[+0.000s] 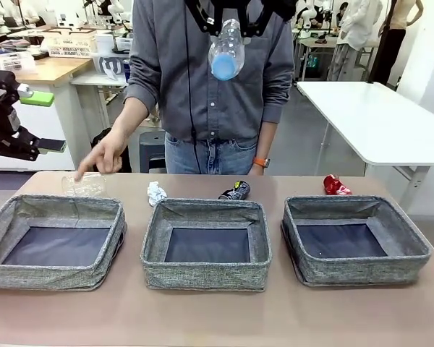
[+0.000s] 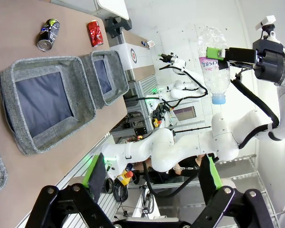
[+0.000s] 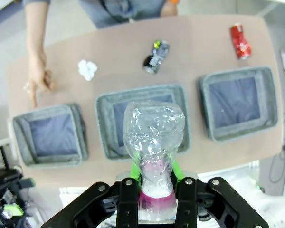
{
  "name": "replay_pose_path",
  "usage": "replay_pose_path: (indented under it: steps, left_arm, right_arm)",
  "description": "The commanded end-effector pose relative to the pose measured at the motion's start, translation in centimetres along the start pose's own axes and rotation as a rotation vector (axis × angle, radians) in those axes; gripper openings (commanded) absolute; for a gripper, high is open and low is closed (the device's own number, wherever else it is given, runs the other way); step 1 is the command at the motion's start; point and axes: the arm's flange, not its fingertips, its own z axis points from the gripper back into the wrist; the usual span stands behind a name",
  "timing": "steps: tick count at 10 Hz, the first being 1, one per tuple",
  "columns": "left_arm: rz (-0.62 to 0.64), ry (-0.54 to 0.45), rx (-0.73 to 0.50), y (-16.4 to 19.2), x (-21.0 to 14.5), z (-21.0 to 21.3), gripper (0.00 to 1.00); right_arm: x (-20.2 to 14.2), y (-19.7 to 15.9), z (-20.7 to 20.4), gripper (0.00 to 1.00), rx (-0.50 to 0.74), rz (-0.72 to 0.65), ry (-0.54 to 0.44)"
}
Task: Sort the waste into the appropriate baskets.
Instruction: Place the picked waste into the Fabric basket indicated by the person.
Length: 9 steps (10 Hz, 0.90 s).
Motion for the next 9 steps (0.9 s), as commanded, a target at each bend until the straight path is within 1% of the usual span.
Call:
replay_pose_path:
  steps: [1, 6, 7, 8, 9]
  left_arm:
    - [-0.022, -0.003, -0.021, -0.1, 0.2, -0.1, 1.0]
    - [-0.022, -0.003, -0.021, -0.1, 0.2, -0.1, 1.0]
    - [0.0, 0.0, 0.0, 0.0, 0.0, 0.0, 1.0]
    - [-0.051, -0.009, 0.187, 0.5, -0.7, 1.8, 1.0]
    - [-0.016, -0.01, 0.315, 1.4, -1.5, 4.5, 1.0]
  right_arm:
    - [0.0, 0.0, 0.1, 0.25, -0.007, 0.0, -0.013]
    - [0.0, 0.0, 0.1, 0.25, -0.007, 0.0, -0.013]
    - [0.0, 0.0, 0.0, 0.25, 0.0, 0.0, 0.0]
    - [-0.1, 2.2, -2.6, 0.25, 0.038, 0.128, 0.014]
    - [-0.4, 5.0, -5.2, 0.25, 0.154, 0.242, 0.036]
